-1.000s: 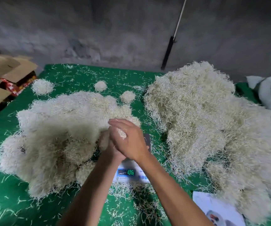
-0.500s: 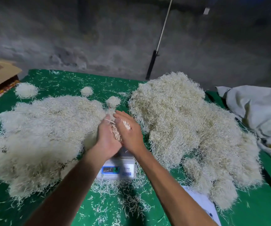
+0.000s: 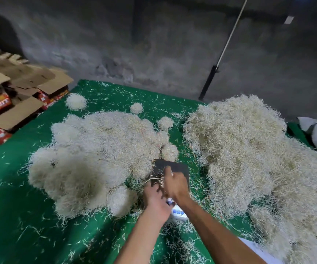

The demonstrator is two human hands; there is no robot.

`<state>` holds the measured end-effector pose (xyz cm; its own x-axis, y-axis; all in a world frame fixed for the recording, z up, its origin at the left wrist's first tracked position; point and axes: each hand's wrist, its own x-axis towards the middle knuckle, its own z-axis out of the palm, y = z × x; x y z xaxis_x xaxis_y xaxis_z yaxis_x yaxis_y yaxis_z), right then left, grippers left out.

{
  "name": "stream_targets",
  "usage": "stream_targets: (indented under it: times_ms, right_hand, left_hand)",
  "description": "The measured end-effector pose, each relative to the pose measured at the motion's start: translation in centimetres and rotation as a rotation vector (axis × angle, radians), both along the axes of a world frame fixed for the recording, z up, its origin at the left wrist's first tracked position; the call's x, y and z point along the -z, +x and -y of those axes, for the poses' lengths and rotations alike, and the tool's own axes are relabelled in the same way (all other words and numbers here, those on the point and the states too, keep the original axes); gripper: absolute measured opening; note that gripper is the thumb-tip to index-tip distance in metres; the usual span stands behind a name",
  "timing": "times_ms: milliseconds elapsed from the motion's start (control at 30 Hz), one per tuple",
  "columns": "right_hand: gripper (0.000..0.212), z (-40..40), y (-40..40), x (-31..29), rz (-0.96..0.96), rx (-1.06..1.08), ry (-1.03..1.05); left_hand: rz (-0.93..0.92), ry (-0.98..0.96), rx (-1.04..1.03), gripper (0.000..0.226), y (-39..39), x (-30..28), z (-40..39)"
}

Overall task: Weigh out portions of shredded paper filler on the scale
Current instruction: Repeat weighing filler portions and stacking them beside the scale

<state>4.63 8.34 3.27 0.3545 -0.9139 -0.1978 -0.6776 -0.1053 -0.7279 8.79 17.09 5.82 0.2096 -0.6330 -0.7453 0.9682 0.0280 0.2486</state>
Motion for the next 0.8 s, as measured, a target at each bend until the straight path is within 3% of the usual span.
stream_targets:
  times_ms: [67,133,167,267,367,533,633,800]
  right_hand:
    - [0.086,1.7,1.9,-1.2,0.005,0.036,0.276]
    - [0.092,4.1,4.6,-4.5,0.265,-0.005,0.611]
    - [0.089,5.3,5.9,-6.4,0.436,-0.028,0.675]
    - [0.074,7.8,7.9,-11.3,0.706,0.012,0.535]
    - [0.053,8.2,7.4,-11.7,0.869,0.074,0.432]
    - [0.028,6.6,2.6,-5.7,0.842,0.205,0.355]
    - [0.029,6.5,-1.4,-2.7,0.800,0.291,0.256]
    - [0.029,9.5,-8.0,1.4,0.455,0.165,-0.016]
  left_hand:
    - [0.012,0.015,-0.008,0.068,1.0,0.3,-0.7]
    - [0.027,0.022,-0.033,0.066,2.1,1.1,-0.8]
    - [0.018,0.013,-0.044,0.066,2.6,1.5,-0.7]
    - [0.013,-0.045,-0.066,0.066,3.2,1.9,-0.2]
    - [0.068,-0.057,-0.038,0.060,2.8,1.6,0.6]
    - [0.057,-0.095,0.031,0.059,0.9,2.0,1.9]
    - [0.030,-0.117,0.072,0.061,-1.0,2.3,3.2]
    - [0.071,-0.124,0.172,0.062,-4.0,3.0,6.9]
